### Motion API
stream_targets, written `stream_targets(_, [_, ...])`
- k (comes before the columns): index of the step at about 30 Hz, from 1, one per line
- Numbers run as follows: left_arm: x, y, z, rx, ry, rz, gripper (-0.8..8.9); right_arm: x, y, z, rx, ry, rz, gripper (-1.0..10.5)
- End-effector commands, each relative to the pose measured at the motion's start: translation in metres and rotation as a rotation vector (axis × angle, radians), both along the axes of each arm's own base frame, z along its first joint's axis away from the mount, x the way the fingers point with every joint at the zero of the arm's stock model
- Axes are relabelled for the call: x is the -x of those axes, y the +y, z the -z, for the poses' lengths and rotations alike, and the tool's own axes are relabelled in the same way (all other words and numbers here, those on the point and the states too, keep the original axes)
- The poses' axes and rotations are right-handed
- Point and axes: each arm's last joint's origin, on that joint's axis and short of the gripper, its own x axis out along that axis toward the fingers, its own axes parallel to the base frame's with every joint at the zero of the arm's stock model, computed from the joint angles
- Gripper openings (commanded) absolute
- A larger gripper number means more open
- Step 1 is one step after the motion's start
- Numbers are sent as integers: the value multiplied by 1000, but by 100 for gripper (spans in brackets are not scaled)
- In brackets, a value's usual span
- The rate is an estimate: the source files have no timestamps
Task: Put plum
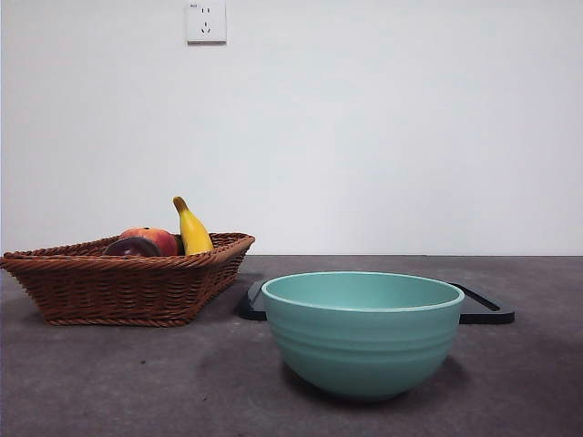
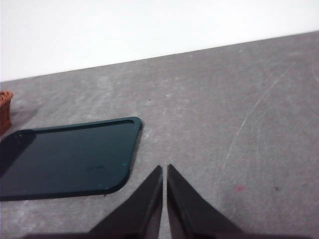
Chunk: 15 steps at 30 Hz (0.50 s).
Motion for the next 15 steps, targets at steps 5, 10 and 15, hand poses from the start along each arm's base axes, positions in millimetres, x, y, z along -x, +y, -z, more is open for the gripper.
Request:
stream_targets(5, [8,-1,-30,80,-11,24,9,7,1,-33,-83,-72,7,5])
stream_targets(10, [11,-2,-57,86,-10,50,9,15,1,-62,-81,-77,6,5])
stream_targets(15, [11,-5,-85,63,26,149,9,19,3,-96,-71,-41,-47,5])
